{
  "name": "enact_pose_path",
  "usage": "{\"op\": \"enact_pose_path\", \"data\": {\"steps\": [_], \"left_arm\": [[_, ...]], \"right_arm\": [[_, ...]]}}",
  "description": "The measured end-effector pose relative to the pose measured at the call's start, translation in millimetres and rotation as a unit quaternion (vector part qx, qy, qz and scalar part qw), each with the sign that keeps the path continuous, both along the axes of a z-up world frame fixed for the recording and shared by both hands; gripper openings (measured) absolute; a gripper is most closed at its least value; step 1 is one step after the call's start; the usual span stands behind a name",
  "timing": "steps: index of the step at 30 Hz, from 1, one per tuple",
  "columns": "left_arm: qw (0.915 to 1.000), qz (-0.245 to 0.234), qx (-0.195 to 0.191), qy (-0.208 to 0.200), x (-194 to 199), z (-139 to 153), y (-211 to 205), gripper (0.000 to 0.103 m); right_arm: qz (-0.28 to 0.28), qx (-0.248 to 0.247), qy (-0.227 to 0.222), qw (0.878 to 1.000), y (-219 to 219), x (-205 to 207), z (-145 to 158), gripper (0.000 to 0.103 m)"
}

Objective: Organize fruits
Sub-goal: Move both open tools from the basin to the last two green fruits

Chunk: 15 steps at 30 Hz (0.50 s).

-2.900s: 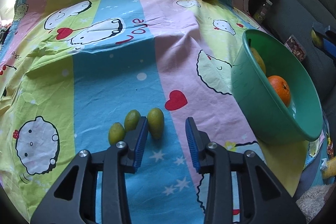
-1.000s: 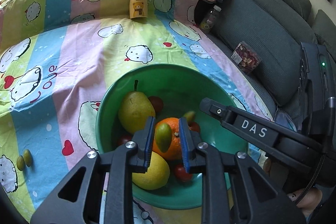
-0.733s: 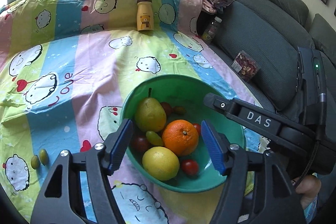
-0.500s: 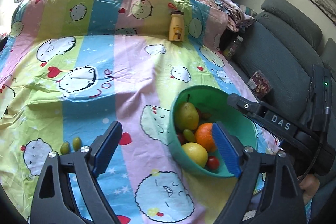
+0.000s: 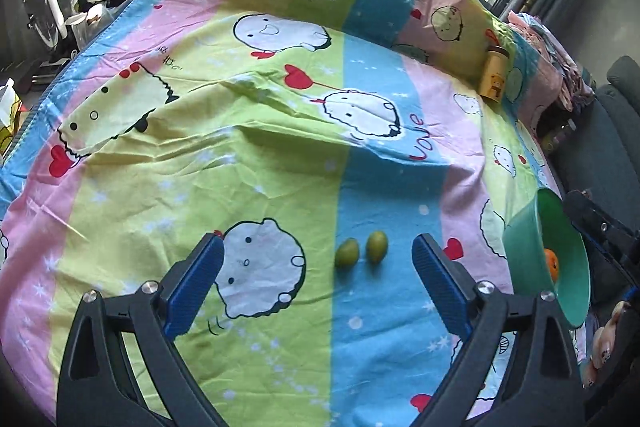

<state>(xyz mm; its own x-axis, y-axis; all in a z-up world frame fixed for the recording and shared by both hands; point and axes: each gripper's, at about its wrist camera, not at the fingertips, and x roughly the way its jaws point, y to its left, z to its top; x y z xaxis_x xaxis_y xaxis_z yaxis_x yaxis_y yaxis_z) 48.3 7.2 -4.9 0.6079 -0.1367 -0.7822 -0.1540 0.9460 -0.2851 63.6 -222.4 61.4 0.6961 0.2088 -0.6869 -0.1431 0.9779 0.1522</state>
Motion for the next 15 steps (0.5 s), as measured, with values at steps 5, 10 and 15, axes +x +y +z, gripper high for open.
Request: {"op": "enact_pose_path", "data": {"steps": [5,10,15], "left_arm": [[0.999,-0.011,-0.041,0.011,0.2,-13.5,7.4,0.095],[0.9991,-0.035,-0.015,0.015,3.0,-19.4,-4.2,0.094],[0.9972,-0.06,-0.012,0.044,7.9,-33.9,-12.1,0.082]], "right_arm": [[0.052,0.017,0.054,0.997,31.6,10.9,-25.0,0.071],[0.072,0.042,0.095,0.992,51.4,22.7,-49.1,0.069],[0.088,0.062,0.149,0.983,66.7,37.0,-73.1,0.044]]}}
